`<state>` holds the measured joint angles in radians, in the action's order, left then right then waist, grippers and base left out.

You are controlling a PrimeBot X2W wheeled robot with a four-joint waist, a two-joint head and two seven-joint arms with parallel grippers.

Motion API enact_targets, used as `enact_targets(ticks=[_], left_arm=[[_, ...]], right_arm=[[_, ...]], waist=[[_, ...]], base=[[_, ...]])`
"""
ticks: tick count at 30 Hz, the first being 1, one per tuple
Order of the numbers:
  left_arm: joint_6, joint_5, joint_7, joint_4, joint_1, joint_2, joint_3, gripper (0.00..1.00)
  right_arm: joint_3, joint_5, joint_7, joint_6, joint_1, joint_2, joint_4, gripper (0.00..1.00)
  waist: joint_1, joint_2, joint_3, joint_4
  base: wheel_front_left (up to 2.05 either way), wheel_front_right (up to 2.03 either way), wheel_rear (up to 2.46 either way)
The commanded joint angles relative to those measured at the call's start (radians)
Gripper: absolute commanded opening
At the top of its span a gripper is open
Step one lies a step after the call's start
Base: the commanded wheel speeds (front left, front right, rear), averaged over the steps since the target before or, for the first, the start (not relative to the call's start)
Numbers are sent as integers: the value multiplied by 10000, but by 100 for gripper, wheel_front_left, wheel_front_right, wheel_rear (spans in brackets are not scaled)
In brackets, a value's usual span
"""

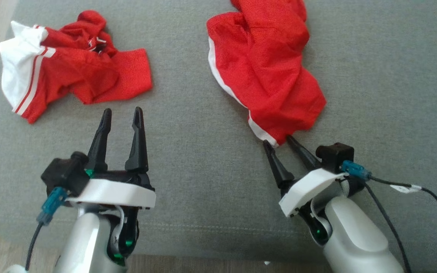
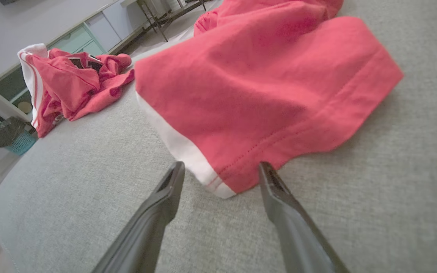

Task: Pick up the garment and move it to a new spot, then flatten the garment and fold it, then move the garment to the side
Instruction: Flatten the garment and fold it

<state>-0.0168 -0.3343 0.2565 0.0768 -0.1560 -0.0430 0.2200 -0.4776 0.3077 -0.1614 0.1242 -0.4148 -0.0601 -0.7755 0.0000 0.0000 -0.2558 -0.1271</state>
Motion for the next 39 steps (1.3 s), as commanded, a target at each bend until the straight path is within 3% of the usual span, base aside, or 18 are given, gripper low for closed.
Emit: enact_targets(ticks=[1, 11, 12, 13, 14, 27, 39], left_arm=[[-8, -20, 53, -313, -437, -72, -239, 100], [-63, -107, 53, -357, -571, -72, -152, 100], [-70, -114, 53, -364, -587, -72, -153, 100], [-75, -116, 53, -369, -600, -72, -157, 100], [-80, -117, 53, -374, -609, -72, -166, 100], [-86, -93, 53, -334, -531, -72, -329, 100], [18, 48, 53, -334, -414, -72, -429, 100]], right_arm=[[-102, -271, -145, 65, -219, 98, 76, 100], [-105, -913, 7, 65, -545, 99, -534, 100], [-82, -1001, 51, 65, -580, 99, -604, 76], [-60, -1131, 59, 65, -621, 99, -659, 4], [-18, -1237, 59, 65, -651, 99, -702, 0], [1728, -3175, -262, 65, -460, 75, -512, 0], [2833, -4231, 732, 65, 5, -952, 1562, 0]], waist=[[0, 0, -71, -95], [0, 0, -249, -247], [0, 0, -264, -242], [0, 0, -272, -230], [0, 0, -276, -209], [0, 0, 244, 627], [0, 0, 486, 1690]], base=[[0, 0, 0], [0, 0, 0], [0, 0, 0], [0, 0, 0], [0, 0, 0], [0, 0, 0], [0, 0, 0]])
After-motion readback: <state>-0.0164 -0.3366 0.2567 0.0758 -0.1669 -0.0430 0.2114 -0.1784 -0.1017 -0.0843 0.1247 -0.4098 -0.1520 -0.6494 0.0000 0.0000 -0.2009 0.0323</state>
